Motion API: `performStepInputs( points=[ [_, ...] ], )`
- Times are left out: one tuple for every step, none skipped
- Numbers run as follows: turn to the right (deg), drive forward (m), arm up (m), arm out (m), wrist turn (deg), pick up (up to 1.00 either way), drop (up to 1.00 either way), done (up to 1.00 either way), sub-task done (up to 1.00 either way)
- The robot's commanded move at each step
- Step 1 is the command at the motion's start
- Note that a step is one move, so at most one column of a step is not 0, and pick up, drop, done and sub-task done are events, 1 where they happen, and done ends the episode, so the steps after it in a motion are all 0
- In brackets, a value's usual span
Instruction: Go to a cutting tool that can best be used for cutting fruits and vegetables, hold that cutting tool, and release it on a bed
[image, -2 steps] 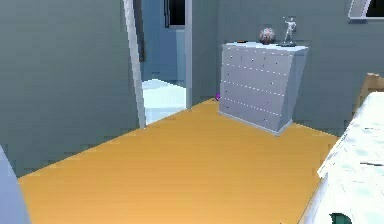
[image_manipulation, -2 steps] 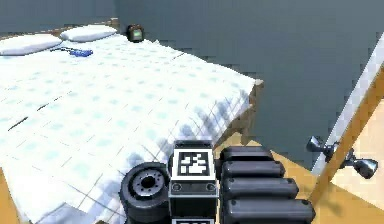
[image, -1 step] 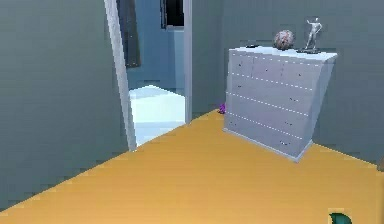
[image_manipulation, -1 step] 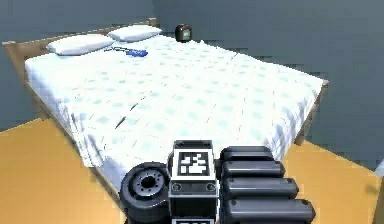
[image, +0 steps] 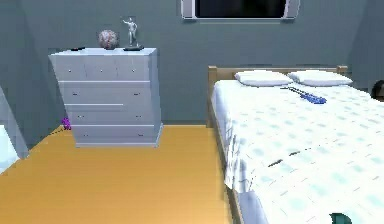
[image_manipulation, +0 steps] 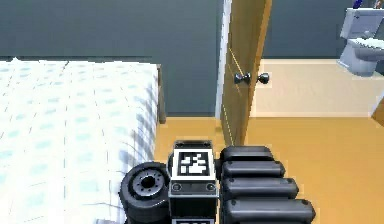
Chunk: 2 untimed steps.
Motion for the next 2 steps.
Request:
performStepInputs(
  points=[
    [0.0,1.00,0.00,0.00,0.0,0.00,0.00,0.00,0.00],
    [3.0,0.00,0.00,0.00,0.0,0.00,0.00,0.00,0.00]
  ],
)
